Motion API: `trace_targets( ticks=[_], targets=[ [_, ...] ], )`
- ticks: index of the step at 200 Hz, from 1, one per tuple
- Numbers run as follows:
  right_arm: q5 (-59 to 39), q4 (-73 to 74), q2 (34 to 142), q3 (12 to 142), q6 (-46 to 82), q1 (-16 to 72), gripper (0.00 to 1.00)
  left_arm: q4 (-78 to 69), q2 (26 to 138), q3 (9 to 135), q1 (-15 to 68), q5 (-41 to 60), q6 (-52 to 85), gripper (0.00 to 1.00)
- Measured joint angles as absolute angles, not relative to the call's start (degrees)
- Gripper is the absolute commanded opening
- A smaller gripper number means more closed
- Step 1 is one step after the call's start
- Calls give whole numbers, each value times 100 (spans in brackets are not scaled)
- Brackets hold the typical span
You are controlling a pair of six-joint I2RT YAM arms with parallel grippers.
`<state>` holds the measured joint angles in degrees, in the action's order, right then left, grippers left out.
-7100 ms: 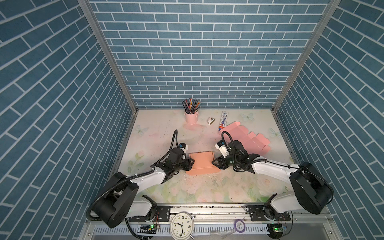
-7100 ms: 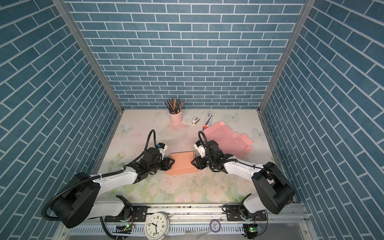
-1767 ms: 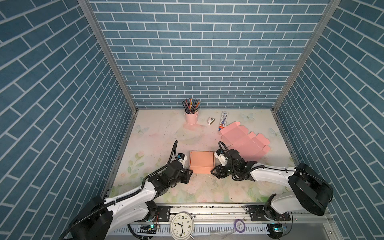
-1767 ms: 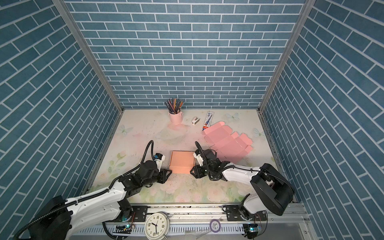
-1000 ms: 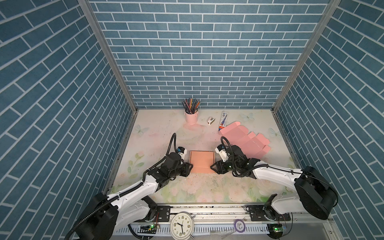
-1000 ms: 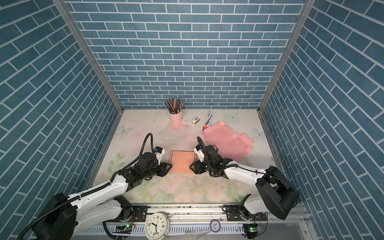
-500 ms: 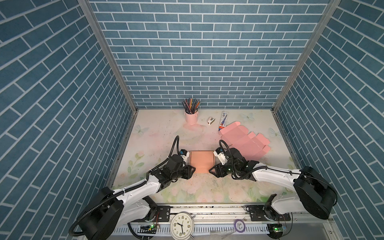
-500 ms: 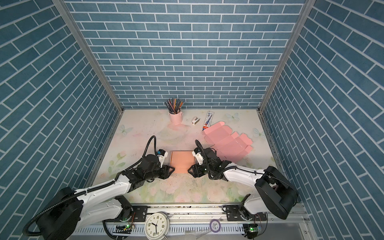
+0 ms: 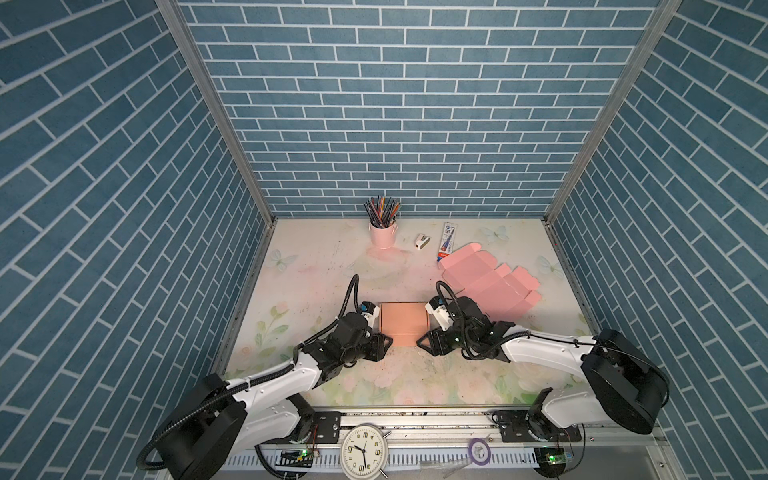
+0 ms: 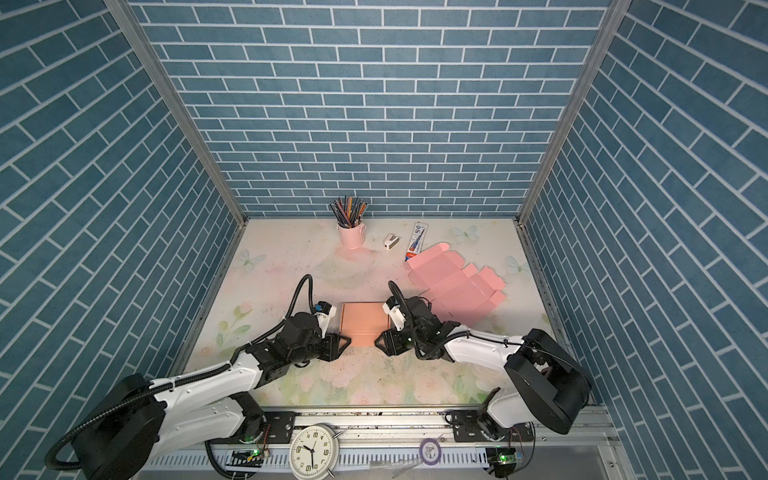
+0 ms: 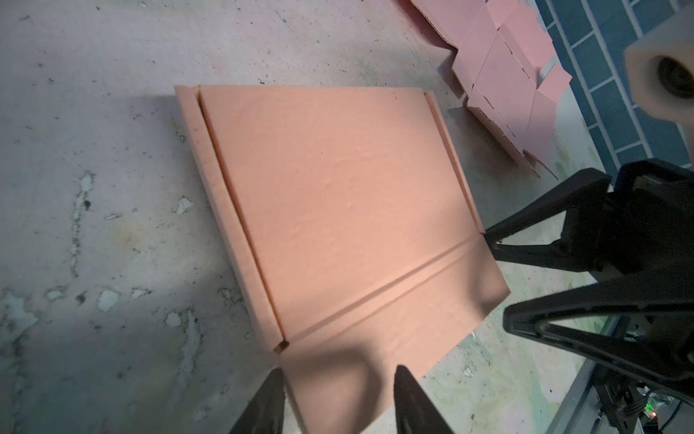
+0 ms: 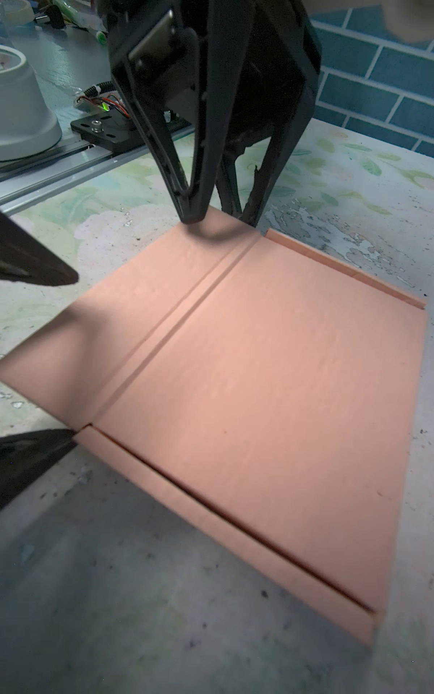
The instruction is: Fold the paper box
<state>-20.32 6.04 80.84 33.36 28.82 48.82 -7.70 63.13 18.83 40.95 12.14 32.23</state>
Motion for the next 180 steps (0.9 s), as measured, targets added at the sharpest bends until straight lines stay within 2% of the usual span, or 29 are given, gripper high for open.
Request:
trace_targets(
  ticks=[15,33,45,122,180],
  targets=[
    [-2025,604,8086,3336,2899,4882,58,-762,6300,1881,4101,1181,3232,47],
    [-1994,607,8114,3336,2917,4882,48,-766,6318,1883,4108,1160,3234,45],
    [-1949,600,8141,3336,2926,4882,46,-773,6372,1881,4108,1140,3238,44],
    [-1859,655,8333,3336,2917,4851,42,-954,6587,1824,4123,1015,3238,40],
    [-1787,639,8335,3343,2867,4831,47,-982,6595,1817,4130,1015,3236,41]
  ],
)
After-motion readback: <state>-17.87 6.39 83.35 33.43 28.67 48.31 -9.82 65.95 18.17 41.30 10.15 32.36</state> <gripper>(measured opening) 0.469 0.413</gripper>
